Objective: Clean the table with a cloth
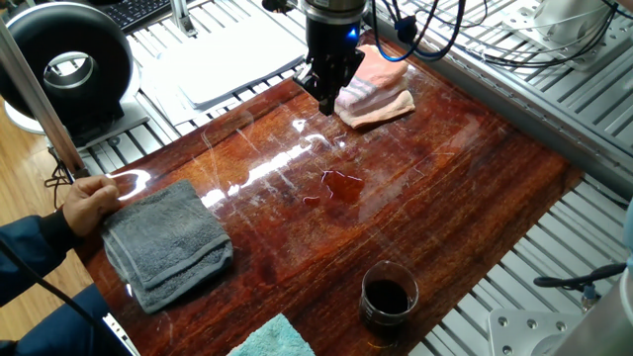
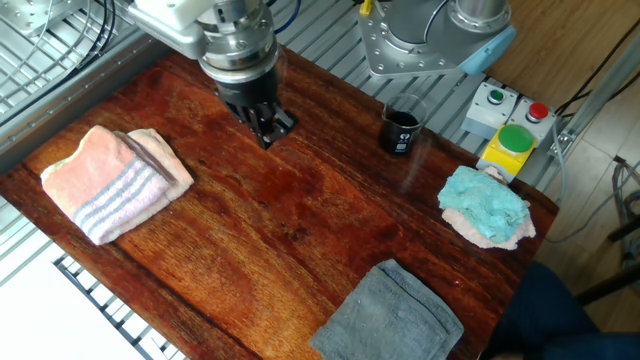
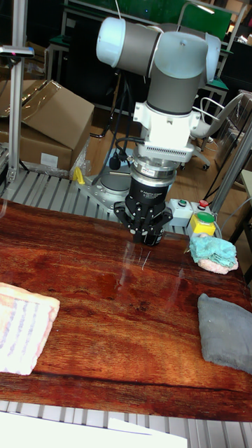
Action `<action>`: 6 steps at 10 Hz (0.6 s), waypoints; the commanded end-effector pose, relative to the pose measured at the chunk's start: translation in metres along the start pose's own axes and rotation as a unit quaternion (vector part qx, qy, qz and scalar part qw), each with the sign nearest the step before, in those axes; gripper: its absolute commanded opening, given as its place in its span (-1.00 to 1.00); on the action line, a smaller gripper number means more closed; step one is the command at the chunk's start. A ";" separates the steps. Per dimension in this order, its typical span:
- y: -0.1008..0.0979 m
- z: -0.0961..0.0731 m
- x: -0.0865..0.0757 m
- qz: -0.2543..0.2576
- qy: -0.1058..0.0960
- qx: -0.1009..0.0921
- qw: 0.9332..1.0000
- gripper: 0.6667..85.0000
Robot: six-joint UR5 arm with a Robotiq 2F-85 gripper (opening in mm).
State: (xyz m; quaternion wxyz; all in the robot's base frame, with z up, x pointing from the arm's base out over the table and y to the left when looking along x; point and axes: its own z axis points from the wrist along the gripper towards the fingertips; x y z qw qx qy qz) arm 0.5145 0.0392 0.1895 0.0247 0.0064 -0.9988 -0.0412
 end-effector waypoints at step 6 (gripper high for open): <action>0.001 -0.001 -0.003 -0.002 0.001 -0.008 1.000 -0.99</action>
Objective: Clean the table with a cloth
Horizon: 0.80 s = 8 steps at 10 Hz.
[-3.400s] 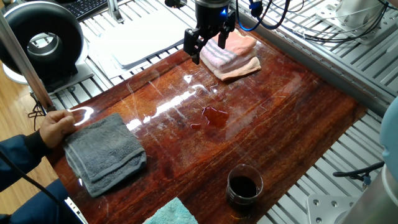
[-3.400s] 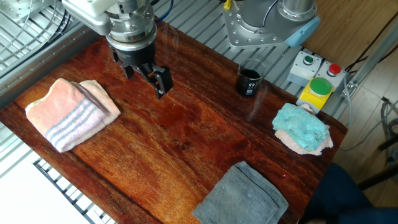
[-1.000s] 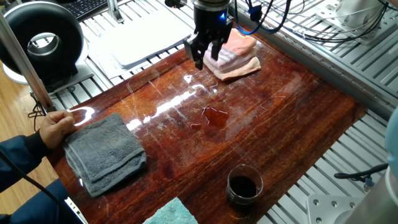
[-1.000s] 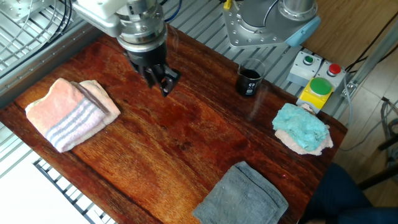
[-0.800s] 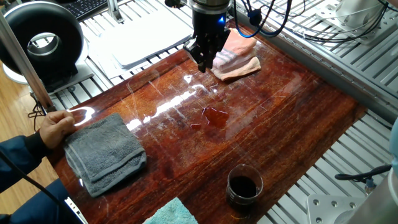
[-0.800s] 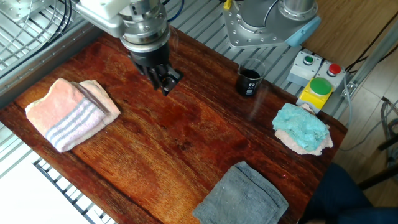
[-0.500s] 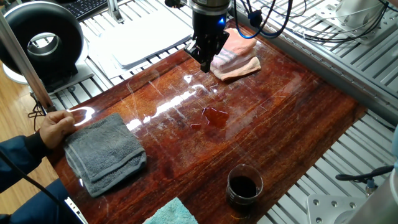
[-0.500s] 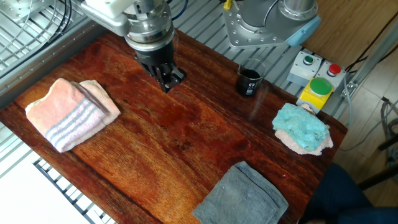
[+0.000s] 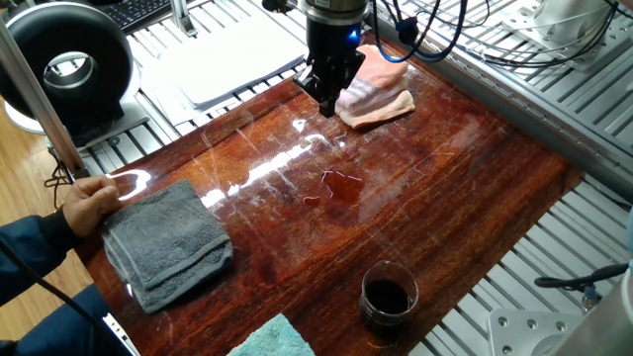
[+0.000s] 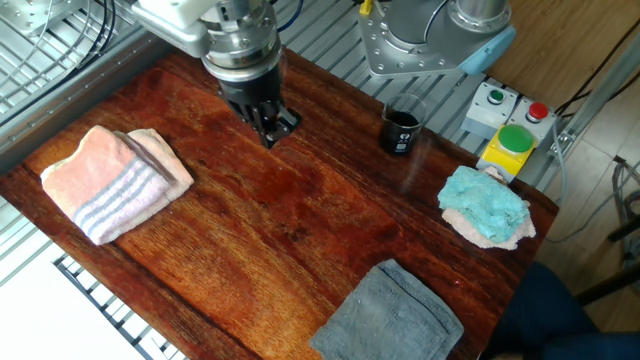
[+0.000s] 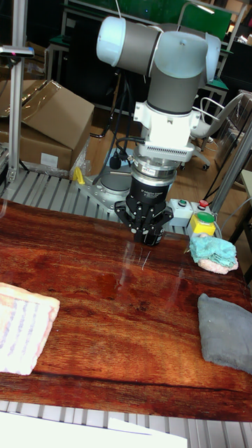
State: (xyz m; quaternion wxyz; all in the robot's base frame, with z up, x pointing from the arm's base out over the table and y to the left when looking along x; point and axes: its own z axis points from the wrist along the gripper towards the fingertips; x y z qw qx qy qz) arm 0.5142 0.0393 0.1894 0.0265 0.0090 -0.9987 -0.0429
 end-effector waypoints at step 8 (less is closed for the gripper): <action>-0.194 0.047 -0.078 -0.142 -0.009 0.083 0.986 -0.98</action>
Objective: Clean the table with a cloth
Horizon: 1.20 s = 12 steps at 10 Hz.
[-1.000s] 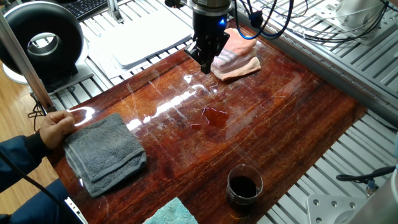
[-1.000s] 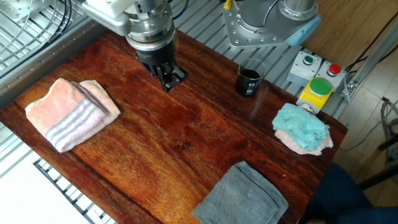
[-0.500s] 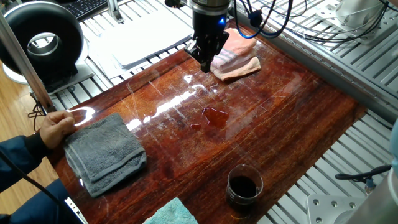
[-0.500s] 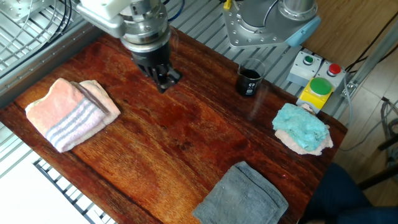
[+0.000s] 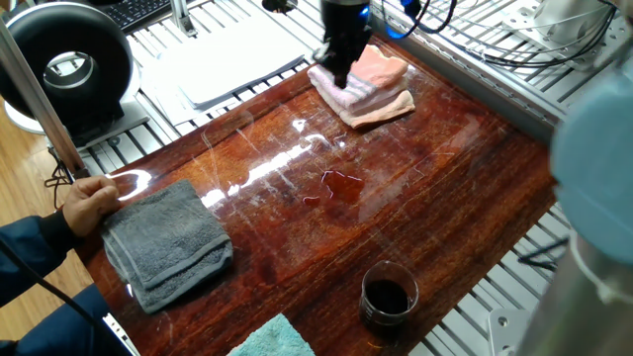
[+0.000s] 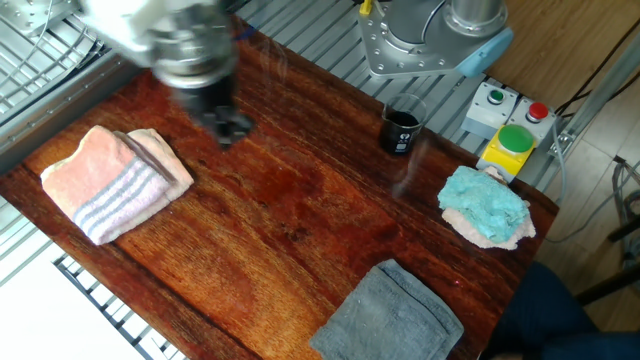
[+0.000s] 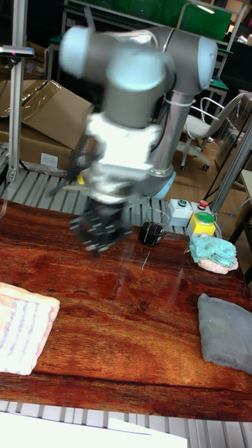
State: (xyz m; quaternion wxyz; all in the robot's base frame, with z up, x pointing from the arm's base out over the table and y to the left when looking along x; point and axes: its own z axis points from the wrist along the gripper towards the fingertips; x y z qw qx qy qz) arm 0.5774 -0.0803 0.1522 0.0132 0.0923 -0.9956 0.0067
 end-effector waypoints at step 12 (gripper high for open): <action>-0.097 0.075 0.006 -0.089 0.012 0.041 0.995 -0.99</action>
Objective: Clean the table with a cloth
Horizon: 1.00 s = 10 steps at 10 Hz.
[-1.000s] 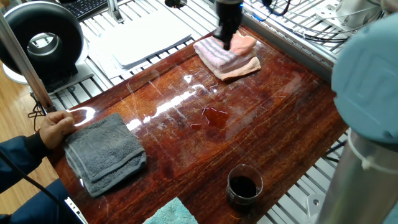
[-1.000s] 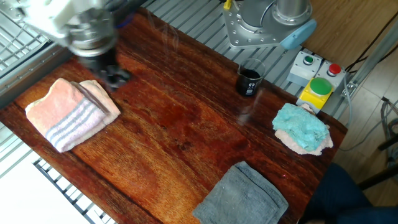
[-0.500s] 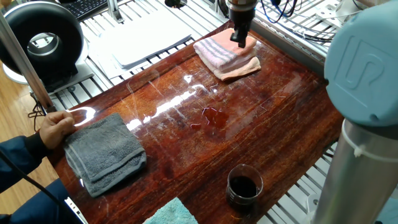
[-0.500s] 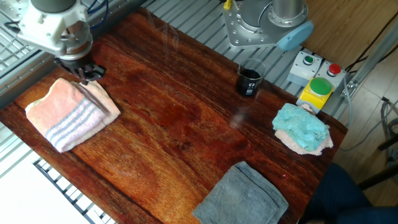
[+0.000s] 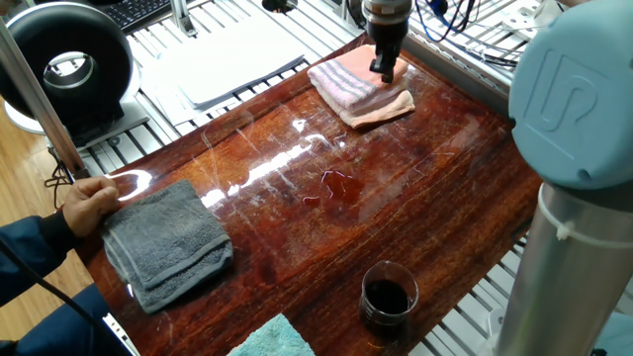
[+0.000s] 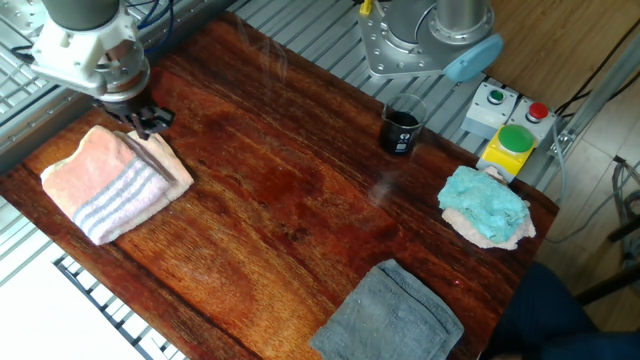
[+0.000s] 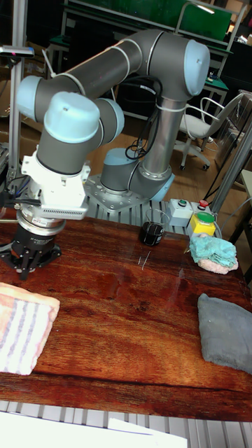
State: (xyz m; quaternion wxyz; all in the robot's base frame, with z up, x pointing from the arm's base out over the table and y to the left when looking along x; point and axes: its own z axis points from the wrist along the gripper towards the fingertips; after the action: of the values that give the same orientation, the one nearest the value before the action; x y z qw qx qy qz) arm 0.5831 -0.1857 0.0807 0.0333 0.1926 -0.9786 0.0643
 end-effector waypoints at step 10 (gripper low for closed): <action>-0.065 0.023 -0.088 -0.190 -0.116 0.051 0.974 0.87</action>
State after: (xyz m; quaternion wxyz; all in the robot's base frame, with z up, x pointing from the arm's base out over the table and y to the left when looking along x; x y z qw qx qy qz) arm 0.6717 -0.2145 0.0645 -0.0592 0.3553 -0.9286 0.0894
